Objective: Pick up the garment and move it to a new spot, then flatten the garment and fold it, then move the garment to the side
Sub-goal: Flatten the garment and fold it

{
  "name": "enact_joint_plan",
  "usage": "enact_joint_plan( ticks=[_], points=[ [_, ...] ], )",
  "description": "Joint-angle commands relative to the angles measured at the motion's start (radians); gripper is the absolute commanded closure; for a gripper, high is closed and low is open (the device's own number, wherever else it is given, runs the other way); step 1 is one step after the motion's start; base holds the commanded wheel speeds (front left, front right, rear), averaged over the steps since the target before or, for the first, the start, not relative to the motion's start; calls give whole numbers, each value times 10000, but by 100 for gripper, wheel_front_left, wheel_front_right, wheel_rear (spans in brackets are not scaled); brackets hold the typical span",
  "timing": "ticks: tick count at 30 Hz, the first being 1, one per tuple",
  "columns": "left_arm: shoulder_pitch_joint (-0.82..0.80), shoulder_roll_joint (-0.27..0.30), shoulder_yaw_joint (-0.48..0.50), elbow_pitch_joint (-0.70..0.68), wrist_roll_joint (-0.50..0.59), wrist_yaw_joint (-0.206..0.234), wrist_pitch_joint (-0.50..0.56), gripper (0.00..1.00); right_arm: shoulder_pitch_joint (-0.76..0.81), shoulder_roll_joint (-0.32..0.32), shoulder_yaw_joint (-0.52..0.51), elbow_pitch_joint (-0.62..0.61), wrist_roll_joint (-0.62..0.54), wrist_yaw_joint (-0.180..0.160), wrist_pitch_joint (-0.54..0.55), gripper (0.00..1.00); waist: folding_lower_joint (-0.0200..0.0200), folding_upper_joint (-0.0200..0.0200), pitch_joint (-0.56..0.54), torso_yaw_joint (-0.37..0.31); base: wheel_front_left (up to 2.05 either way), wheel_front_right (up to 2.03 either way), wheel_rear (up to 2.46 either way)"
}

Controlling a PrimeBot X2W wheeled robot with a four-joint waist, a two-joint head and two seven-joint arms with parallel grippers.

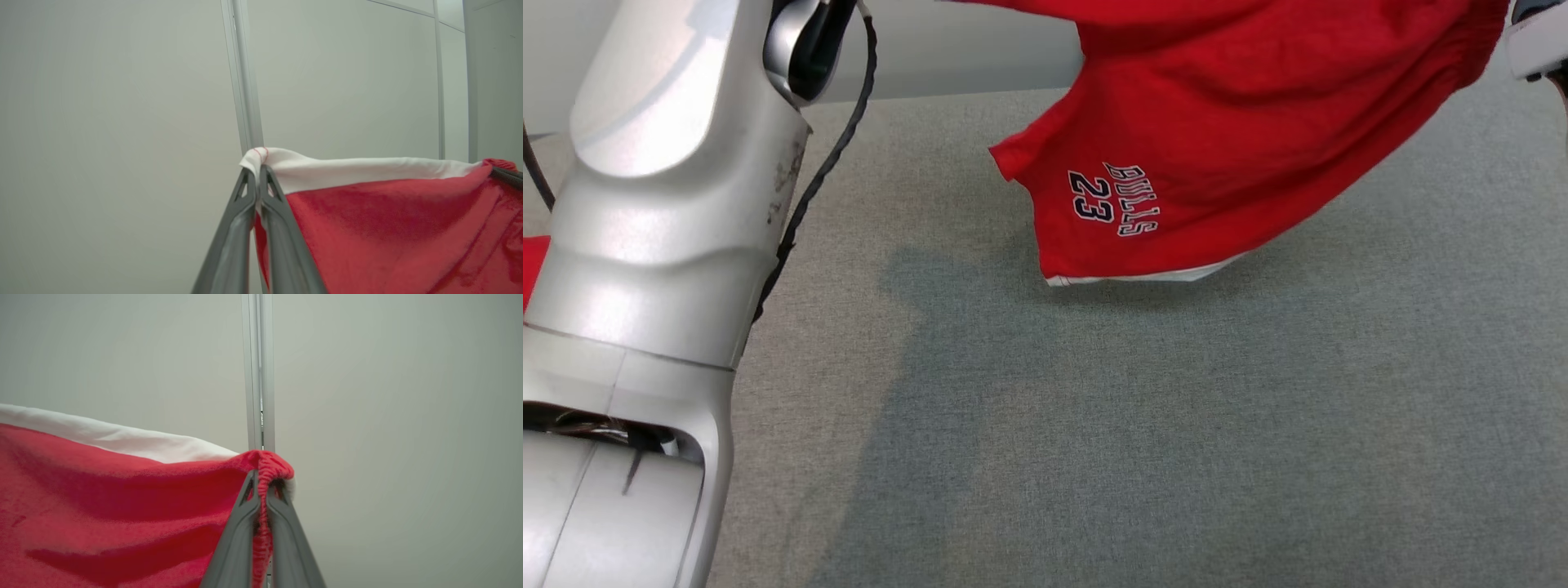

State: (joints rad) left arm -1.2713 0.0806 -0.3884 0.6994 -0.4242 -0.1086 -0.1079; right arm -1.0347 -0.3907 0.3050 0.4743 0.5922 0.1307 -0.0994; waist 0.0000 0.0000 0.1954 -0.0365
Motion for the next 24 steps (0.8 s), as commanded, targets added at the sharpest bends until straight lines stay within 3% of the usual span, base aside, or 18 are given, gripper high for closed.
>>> enact_joint_plan(
  ticks=[1, 9, 15, 24],
  points=[
    [-366, -15, 18, 314, -71, 4, -256, 100, -318, 106, 81, 304, 157, 2, -190, 100, 0, 0, 267, -15, 0, 0, 0],
    [-1641, -217, 143, 2520, -380, 134, -1325, 100, -2118, 1129, 658, 2588, 399, 2, -1271, 100, 0, 0, 801, -244, 0, 0, 0],
    [-2524, -267, 72, 3910, -586, 202, -1469, 100, -3154, 1904, 379, 4268, 536, 2, -1654, 100, 0, 0, 1048, -320, 0, 0, 0],
    [-1709, -266, -672, 5046, -1838, 70, -967, 100, -2868, 2663, 486, 5764, 232, 2, -1667, 100, 0, 0, 1847, -260, 0, 0, 0]
  ],
)
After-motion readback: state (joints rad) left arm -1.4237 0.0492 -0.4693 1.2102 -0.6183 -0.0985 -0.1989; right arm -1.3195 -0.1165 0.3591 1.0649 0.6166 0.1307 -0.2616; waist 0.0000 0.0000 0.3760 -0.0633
